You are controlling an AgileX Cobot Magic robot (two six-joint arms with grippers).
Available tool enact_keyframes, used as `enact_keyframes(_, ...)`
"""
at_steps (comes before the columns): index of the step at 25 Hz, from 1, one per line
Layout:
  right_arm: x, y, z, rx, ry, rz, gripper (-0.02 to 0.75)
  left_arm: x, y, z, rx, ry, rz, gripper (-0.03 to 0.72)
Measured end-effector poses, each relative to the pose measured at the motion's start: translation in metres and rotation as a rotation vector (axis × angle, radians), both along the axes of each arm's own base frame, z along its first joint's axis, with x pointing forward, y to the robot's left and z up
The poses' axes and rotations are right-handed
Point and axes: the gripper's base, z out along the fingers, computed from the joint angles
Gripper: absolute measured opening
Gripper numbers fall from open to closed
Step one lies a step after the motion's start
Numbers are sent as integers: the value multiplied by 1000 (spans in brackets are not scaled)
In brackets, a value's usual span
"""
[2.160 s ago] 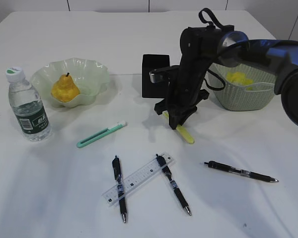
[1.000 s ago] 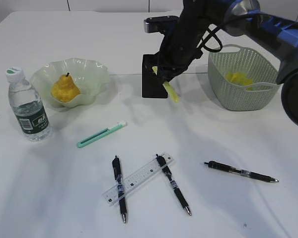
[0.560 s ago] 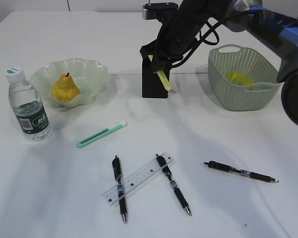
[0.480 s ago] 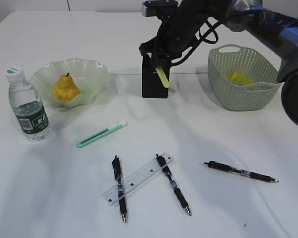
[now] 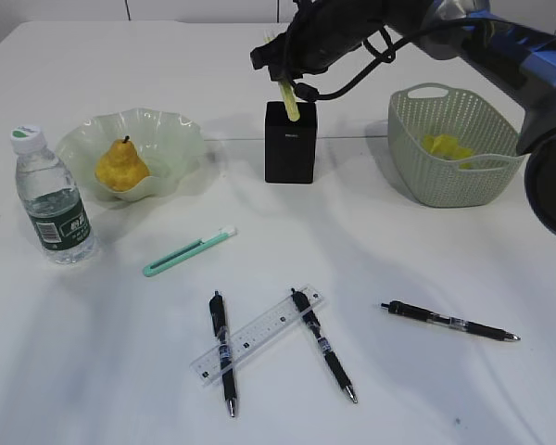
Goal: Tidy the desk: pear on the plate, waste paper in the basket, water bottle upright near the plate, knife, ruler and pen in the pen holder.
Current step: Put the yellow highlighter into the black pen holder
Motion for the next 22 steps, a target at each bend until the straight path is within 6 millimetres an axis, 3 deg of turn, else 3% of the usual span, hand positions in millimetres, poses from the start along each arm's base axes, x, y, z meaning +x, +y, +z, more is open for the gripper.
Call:
enact_keyframes(7,9,1,10,38,-148,-15,122,1,0,2,-3,-23,-2,435)
enact_keyframes(15,23,4,-13,59,-241,-39,122,1,0,3,-4,-33,-3,429)
enact_keyframes(22,27,2,-7,54,-330,-49,122,1,0,3,-4,-34,-4,426)
